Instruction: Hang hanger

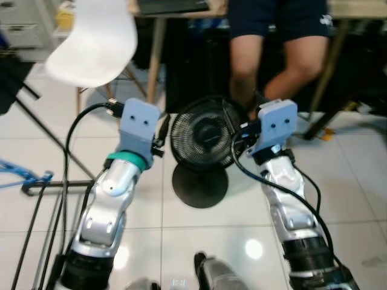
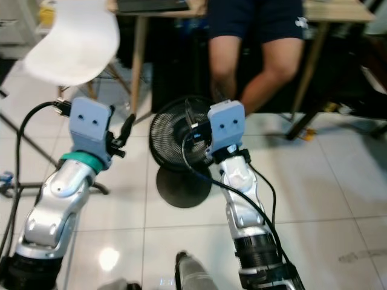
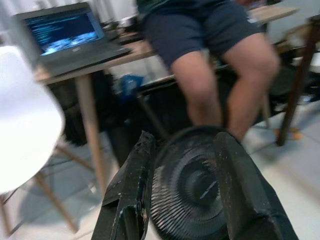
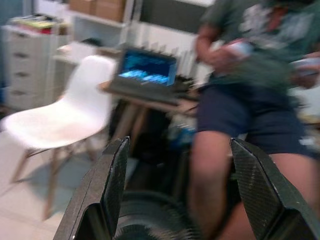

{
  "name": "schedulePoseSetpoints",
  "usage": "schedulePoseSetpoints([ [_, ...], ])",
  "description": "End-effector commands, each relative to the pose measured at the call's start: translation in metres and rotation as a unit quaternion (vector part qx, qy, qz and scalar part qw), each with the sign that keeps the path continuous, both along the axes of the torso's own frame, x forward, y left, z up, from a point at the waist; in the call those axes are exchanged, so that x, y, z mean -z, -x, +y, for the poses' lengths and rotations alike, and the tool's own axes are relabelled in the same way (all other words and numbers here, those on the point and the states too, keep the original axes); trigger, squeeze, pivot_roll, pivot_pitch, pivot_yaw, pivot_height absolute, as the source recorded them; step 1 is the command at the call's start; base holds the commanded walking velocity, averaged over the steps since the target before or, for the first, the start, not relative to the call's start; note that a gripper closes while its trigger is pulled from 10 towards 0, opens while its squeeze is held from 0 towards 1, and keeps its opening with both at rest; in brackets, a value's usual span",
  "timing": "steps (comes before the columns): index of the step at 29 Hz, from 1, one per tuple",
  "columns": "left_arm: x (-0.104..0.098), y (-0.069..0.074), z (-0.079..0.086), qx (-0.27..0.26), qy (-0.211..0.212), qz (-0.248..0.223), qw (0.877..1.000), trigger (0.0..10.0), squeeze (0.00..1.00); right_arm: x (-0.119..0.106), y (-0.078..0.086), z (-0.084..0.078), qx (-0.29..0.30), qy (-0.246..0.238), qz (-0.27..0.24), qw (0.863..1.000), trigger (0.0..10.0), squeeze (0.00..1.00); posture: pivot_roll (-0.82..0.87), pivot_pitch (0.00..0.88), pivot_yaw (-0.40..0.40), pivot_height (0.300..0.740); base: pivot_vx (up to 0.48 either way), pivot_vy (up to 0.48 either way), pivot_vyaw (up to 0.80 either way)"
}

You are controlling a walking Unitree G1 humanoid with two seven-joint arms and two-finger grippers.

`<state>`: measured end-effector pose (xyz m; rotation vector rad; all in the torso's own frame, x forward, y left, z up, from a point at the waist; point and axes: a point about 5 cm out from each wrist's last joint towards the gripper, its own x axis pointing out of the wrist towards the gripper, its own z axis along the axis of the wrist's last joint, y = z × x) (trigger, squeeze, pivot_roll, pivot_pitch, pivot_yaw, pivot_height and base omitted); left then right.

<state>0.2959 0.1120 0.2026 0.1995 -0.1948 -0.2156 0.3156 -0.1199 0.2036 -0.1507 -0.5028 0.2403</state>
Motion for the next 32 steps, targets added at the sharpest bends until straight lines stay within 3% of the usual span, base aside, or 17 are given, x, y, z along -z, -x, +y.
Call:
schedulePoseSetpoints([
  [1, 0.004, -0.001, 0.002, -0.004, -0.002, 0.006, 1.0, 10.0, 0.0, 0.005, 0.0, 0.001, 0.002, 0.002, 0.007, 1.0, 10.0, 0.0, -0.04, 0.031, 0.047, 0.74, 0.0, 0.0, -0.8],
  [15, -0.001, -0.015, -0.005, 0.007, 0.001, -0.016, 1.0, 10.0, 0.0, 0.002, -0.004, 0.002, 0.01, -0.003, -0.006, 1.0, 10.0, 0.0, -0.05, 0.0, 0.06, 0.74, 0.0, 0.0, -0.8],
  [32, -0.001, -0.016, -0.002, 0.009, 0.0, -0.02, 1.0, 10.0, 0.0, 0.0, -0.007, 0.005, 0.009, -0.008, -0.014, 1.0, 10.0, 0.0, -0.03, 0.0, 0.072, 0.74, 0.0, 0.0, -0.8],
])
